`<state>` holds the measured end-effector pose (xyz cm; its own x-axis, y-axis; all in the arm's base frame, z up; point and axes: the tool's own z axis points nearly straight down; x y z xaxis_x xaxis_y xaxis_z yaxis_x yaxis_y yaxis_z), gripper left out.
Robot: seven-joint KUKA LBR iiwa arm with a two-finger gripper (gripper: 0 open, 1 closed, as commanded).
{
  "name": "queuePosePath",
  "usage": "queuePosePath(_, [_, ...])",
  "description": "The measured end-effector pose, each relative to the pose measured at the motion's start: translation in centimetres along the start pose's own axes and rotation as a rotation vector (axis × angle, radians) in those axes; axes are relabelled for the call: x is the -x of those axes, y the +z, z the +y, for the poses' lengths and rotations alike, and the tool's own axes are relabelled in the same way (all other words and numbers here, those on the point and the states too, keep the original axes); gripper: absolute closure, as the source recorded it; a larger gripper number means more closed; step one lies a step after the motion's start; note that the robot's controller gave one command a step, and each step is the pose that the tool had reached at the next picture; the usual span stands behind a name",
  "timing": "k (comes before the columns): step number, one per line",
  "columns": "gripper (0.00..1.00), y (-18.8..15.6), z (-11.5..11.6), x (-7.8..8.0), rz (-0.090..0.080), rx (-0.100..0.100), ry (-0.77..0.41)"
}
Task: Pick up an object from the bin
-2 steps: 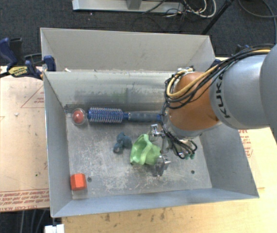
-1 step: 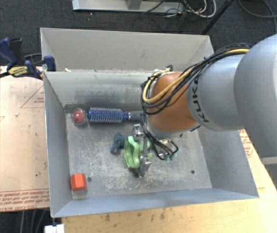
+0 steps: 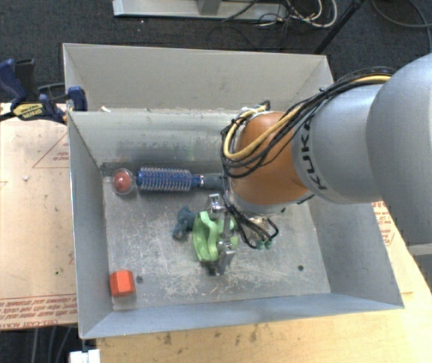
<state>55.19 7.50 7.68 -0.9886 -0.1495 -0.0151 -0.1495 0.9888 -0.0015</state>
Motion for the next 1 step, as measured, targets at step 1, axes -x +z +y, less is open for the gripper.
queuePosePath(1, [1.00, -17.07, 2.45, -0.06, 0.004, 0.004, -0.294])
